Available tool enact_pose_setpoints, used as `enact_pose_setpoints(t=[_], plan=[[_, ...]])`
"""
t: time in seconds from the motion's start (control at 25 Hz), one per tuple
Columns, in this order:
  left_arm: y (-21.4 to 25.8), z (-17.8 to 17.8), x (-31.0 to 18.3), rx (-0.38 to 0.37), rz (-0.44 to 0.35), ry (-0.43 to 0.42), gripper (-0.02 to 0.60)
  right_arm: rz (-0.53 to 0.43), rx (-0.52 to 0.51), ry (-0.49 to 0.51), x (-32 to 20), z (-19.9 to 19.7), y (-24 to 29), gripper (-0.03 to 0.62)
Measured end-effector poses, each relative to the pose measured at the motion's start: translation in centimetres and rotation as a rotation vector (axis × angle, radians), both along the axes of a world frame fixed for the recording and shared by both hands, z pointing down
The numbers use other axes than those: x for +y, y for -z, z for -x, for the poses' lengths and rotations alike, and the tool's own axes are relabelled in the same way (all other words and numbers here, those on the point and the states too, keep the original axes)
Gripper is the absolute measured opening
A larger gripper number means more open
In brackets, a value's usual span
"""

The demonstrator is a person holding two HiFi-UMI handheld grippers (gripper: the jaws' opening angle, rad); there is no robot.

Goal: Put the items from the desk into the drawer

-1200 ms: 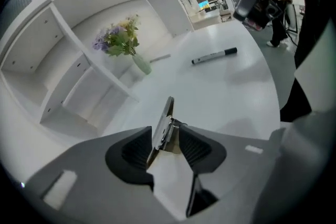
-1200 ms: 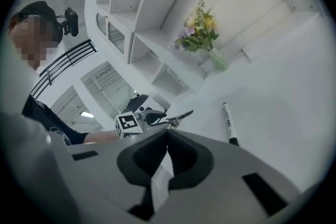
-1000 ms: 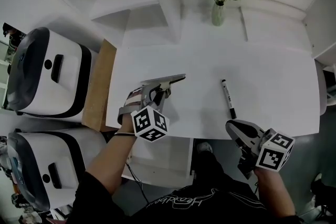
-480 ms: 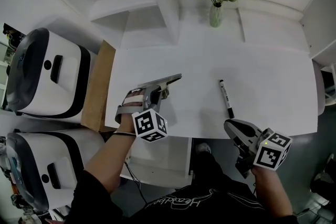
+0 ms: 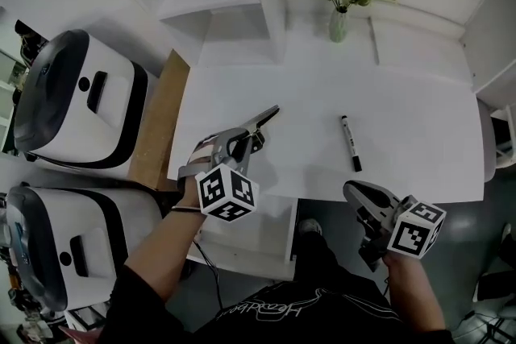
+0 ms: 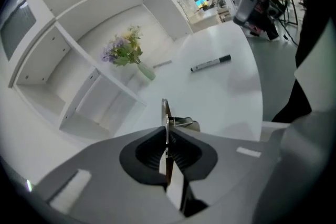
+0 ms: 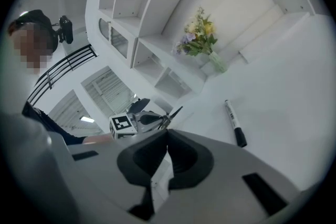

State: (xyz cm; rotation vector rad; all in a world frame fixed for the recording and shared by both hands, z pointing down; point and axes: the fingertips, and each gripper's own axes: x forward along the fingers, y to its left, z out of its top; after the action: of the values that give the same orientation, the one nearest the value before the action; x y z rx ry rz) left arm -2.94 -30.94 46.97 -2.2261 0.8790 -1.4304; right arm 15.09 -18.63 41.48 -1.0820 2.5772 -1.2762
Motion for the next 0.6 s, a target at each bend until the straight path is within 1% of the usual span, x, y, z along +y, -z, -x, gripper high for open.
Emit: enact_pose_setpoints(t=[0.08, 0.2, 0.28, 0.4, 0.48, 0.6], plan=[[1.5, 0.1, 1.1, 0.075, 0.015, 0.037, 0.021, -0.007, 0.005, 0.007, 0.6, 0.3, 0.4, 0.009], [4.3, 0.3, 3.1, 0.161, 0.016, 0.081, 0.021, -0.024, 0.008, 0.015, 1.5, 0.9, 1.2, 0.008], [5.7, 0.4, 4.8, 0.220, 0.028, 0.096, 0.021, -0.032, 0.005, 0.018, 2.1, 1.3, 1.6, 0.009], [7.5, 0.6, 7.8, 0.306, 0.068, 0.095, 0.021, -0.043, 0.003, 0.026, 3.0, 2.2, 2.0, 0.009], [8.8, 0.7, 9.9, 0.367, 0.094, 0.109, 0.021, -0.055, 0.002, 0.040, 3.7, 3.0, 2.7, 0.009], [10.7, 0.7, 12.9, 0.501, 0.158, 0.134, 0.021, -0.084, 0.014, 0.070, 5.0, 4.4, 3.7, 0.009]])
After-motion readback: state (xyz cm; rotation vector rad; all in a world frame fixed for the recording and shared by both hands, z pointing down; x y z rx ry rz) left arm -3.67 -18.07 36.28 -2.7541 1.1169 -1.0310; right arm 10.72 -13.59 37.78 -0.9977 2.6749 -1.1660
